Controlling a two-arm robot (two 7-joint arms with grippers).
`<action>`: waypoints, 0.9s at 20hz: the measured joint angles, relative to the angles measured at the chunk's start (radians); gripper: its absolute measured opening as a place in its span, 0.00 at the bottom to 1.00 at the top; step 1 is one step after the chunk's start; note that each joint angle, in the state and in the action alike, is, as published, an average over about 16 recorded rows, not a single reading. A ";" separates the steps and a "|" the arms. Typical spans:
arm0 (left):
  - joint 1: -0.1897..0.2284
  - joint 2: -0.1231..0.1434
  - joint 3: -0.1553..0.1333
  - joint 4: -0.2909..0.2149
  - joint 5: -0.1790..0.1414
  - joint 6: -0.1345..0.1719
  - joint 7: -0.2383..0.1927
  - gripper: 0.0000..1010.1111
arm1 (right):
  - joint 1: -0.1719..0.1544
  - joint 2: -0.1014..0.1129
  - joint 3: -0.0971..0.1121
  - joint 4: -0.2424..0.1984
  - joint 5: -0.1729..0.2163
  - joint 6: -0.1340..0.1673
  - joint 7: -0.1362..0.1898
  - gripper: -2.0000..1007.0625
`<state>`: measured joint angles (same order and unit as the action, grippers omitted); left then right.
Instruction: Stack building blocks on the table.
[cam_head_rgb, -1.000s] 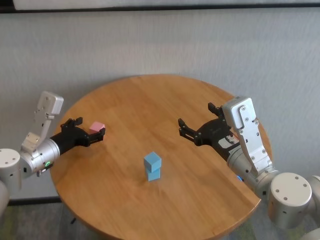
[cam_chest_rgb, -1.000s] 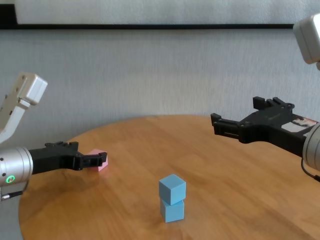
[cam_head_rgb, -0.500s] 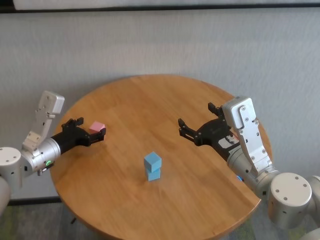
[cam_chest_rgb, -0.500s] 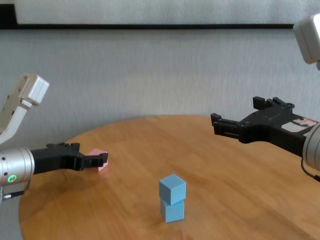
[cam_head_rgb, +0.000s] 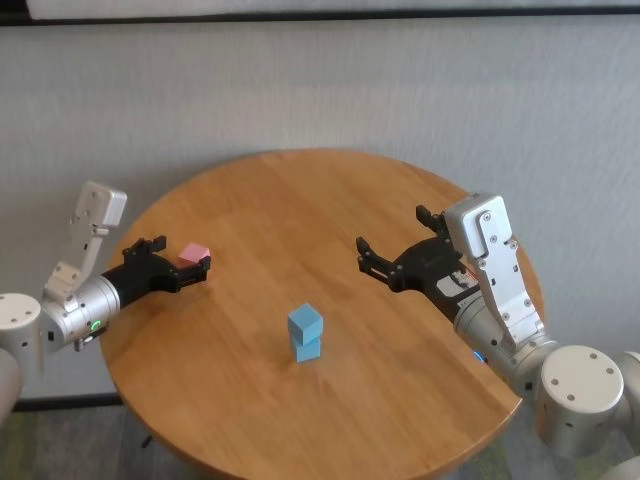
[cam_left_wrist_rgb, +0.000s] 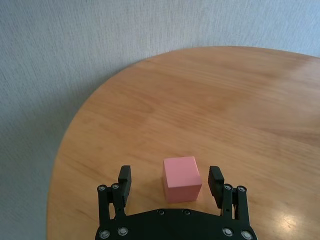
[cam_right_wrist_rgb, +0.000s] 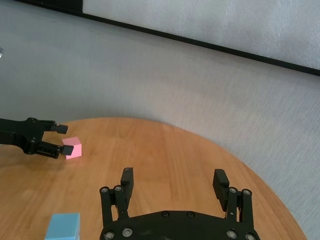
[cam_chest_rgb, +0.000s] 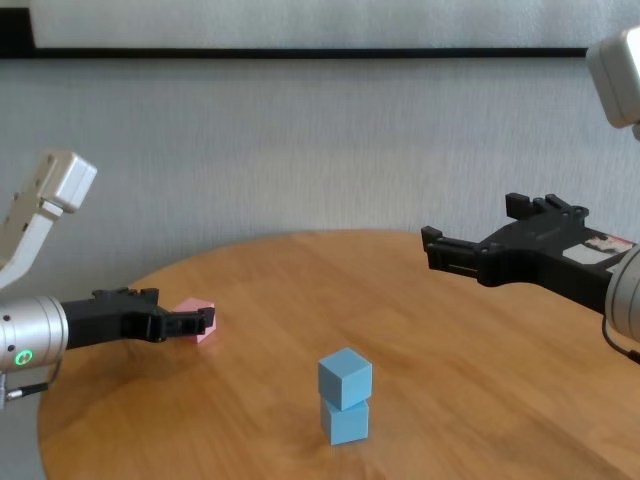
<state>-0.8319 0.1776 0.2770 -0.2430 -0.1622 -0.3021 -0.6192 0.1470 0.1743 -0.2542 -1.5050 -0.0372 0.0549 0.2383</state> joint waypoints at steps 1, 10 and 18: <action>-0.012 -0.003 0.001 0.025 -0.001 -0.011 -0.003 0.99 | 0.000 0.000 0.000 0.000 0.000 0.000 0.000 1.00; -0.097 -0.026 0.009 0.192 -0.009 -0.092 -0.021 0.99 | 0.000 0.000 0.000 0.000 0.000 0.000 0.000 1.00; -0.108 -0.029 0.012 0.212 -0.011 -0.103 -0.022 0.99 | 0.000 0.000 0.000 0.000 0.000 0.000 0.000 1.00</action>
<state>-0.9394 0.1488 0.2889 -0.0306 -0.1727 -0.4048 -0.6413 0.1470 0.1742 -0.2543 -1.5050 -0.0372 0.0549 0.2383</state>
